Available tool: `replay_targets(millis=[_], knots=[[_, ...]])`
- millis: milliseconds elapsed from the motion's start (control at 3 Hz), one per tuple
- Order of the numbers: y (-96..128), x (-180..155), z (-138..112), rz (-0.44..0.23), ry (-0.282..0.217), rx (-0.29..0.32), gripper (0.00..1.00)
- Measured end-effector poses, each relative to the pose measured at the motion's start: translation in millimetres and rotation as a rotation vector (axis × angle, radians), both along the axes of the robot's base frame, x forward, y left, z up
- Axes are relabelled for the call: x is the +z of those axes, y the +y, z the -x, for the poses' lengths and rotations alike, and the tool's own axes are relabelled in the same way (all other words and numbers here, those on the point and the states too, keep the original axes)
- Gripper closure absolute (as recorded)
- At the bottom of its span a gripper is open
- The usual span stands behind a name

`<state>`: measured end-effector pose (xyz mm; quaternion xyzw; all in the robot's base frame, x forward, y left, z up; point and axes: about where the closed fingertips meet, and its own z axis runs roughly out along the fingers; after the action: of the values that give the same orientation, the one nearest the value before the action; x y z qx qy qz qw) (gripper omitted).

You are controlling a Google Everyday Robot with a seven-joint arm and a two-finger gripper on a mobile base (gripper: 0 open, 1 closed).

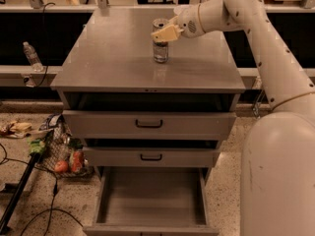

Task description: Pick redbull can from bottom drawer and place on counter

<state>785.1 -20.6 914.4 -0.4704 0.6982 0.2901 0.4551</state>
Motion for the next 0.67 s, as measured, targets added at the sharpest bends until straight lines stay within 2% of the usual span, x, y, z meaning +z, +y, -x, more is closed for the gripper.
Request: replay_targets(millis=[333,667], knots=[[-2.7,-8.8,-4.8,-0.01,0.001,-0.023,0.28],[-5.4,-12.9,-6.0,-0.006,0.007,-0.038,0.05]])
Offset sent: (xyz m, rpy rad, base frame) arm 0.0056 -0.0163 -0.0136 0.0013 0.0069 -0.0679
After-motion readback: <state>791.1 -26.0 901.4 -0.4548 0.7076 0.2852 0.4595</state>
